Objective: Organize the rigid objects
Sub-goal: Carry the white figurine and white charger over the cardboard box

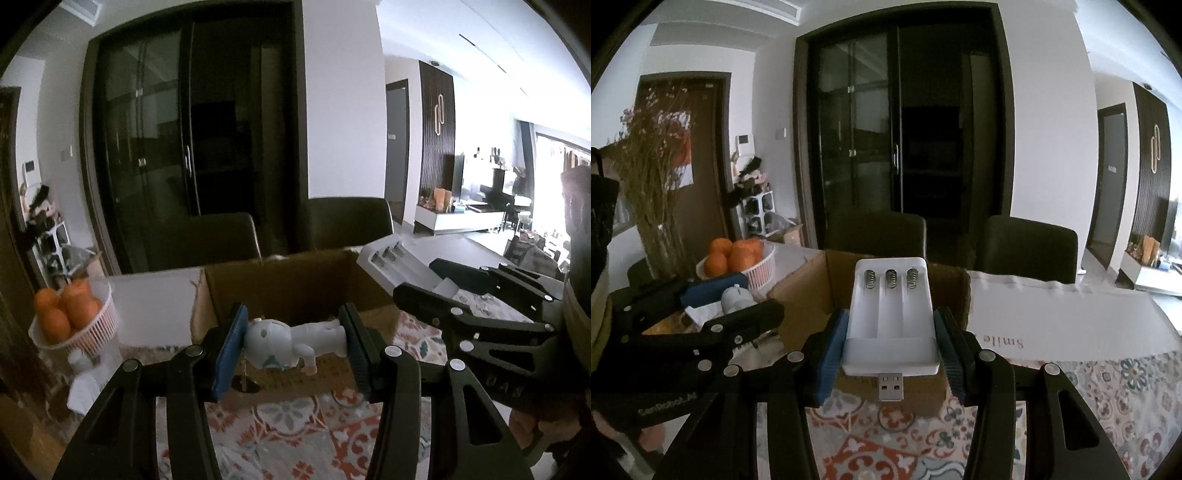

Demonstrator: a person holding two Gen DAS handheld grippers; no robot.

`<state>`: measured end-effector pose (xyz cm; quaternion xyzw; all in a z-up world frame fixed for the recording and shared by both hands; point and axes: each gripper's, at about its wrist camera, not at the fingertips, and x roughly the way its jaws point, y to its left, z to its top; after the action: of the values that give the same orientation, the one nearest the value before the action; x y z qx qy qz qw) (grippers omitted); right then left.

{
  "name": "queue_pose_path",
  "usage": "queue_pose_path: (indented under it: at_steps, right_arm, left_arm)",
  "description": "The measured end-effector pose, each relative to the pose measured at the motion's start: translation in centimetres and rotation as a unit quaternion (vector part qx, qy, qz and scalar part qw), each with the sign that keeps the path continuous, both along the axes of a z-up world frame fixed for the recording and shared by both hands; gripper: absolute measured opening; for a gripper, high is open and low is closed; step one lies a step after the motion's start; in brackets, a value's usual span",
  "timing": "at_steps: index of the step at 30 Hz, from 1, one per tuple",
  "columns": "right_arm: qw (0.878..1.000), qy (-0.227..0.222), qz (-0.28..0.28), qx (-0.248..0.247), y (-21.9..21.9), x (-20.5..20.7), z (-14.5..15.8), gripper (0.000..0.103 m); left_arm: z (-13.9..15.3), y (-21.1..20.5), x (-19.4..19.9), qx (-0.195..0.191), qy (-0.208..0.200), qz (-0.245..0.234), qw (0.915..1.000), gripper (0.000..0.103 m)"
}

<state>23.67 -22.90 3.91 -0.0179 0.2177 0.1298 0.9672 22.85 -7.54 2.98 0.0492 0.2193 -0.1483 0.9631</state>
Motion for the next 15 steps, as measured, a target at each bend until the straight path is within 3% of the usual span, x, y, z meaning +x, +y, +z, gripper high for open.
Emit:
queue_pose_path:
  at_steps: [15]
  right_arm:
    - [1.000,-0.009,-0.008,0.001,0.4,4.0,3.4,0.049]
  left_arm:
    - [4.2,-0.2,4.2,0.015,-0.038,0.005,0.9991,0.051]
